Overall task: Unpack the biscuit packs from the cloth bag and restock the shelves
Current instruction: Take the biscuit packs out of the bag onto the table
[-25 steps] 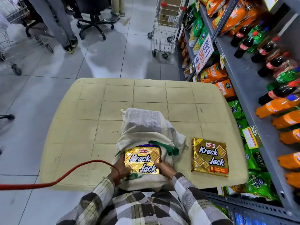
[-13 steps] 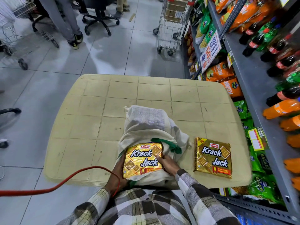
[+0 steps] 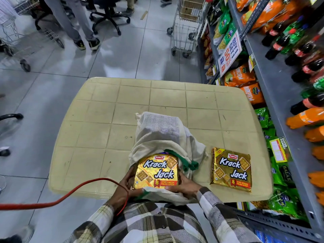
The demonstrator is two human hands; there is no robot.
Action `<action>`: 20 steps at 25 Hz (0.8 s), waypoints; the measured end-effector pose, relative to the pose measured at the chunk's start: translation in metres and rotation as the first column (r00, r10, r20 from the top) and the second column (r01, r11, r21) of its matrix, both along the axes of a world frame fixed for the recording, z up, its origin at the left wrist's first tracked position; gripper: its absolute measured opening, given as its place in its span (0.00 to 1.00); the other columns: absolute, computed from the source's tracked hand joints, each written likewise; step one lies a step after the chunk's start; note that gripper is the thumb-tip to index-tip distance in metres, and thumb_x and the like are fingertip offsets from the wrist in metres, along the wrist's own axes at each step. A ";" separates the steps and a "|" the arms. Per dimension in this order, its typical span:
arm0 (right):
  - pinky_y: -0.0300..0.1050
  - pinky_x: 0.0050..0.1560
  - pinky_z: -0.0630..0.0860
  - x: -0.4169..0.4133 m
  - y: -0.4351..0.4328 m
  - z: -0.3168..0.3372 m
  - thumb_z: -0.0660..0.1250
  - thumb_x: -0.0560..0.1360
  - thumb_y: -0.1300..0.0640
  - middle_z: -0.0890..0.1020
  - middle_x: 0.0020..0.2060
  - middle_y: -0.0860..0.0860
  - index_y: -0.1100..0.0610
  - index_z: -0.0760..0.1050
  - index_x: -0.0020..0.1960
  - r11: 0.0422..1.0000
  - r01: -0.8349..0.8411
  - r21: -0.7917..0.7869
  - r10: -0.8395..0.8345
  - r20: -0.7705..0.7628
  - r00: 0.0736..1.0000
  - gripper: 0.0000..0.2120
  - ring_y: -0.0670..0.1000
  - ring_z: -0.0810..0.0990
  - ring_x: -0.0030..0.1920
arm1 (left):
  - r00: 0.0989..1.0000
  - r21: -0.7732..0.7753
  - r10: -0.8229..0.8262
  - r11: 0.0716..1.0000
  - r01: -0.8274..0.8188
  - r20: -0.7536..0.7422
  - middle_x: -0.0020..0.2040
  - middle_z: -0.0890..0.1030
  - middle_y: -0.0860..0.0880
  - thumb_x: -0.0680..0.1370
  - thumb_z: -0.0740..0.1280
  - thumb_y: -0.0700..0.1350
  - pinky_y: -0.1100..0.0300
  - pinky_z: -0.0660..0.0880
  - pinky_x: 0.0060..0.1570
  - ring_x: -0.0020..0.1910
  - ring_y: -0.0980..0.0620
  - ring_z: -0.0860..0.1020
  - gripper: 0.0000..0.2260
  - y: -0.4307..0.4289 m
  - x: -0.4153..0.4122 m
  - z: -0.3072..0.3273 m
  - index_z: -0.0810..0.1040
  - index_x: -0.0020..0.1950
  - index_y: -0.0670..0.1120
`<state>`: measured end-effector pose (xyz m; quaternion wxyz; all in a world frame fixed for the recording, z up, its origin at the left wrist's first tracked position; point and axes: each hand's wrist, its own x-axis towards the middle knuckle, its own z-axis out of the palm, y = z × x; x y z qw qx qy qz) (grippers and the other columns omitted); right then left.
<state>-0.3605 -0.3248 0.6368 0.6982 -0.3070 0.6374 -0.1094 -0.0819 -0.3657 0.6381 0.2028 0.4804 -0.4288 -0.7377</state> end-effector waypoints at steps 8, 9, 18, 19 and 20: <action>0.67 0.68 0.67 0.003 -0.001 0.020 0.79 0.63 0.45 0.83 0.57 0.55 0.53 0.69 0.67 0.939 0.336 0.078 -0.345 0.155 0.926 0.37 0.60 0.81 0.59 | 0.995 0.158 0.053 0.987 -0.040 -0.080 0.70 0.75 0.50 0.70 0.74 0.37 0.54 0.77 0.60 0.68 0.47 0.75 0.32 -0.002 0.007 -0.005 0.71 0.72 0.53; 0.67 0.68 0.67 0.004 0.000 0.020 0.77 0.64 0.44 0.84 0.56 0.55 0.53 0.70 0.66 0.924 0.372 0.089 -0.382 0.151 0.912 0.34 0.61 0.81 0.59 | 0.998 0.122 0.041 0.992 -0.036 -0.044 0.68 0.77 0.52 0.71 0.74 0.35 0.57 0.78 0.58 0.66 0.49 0.77 0.32 -0.002 0.006 -0.005 0.71 0.72 0.53; 0.55 0.49 0.80 0.011 0.034 0.047 0.71 0.74 0.47 0.85 0.54 0.55 0.52 0.70 0.67 0.896 0.444 -0.023 -0.439 0.119 0.891 0.24 0.58 0.84 0.53 | 0.999 -0.029 0.012 1.000 -0.011 0.032 0.59 0.84 0.44 0.62 0.83 0.44 0.60 0.80 0.50 0.59 0.48 0.81 0.34 0.003 0.011 0.023 0.76 0.66 0.45; 0.51 0.47 0.80 0.010 0.040 0.054 0.70 0.75 0.48 0.85 0.54 0.54 0.51 0.70 0.67 0.892 0.450 -0.037 -0.442 0.124 0.888 0.22 0.57 0.85 0.52 | 0.999 -0.074 -0.010 0.997 0.014 0.053 0.60 0.83 0.45 0.63 0.83 0.44 0.61 0.79 0.52 0.60 0.49 0.80 0.32 0.003 0.011 0.025 0.77 0.65 0.46; 0.45 0.41 0.80 0.010 0.044 0.062 0.69 0.76 0.49 0.85 0.53 0.53 0.51 0.71 0.66 0.887 0.459 -0.056 -0.450 0.123 0.885 0.20 0.54 0.85 0.49 | 0.997 -0.116 -0.032 0.992 0.040 0.075 0.62 0.82 0.46 0.63 0.82 0.42 0.60 0.78 0.55 0.62 0.49 0.79 0.32 0.002 0.011 0.027 0.78 0.65 0.46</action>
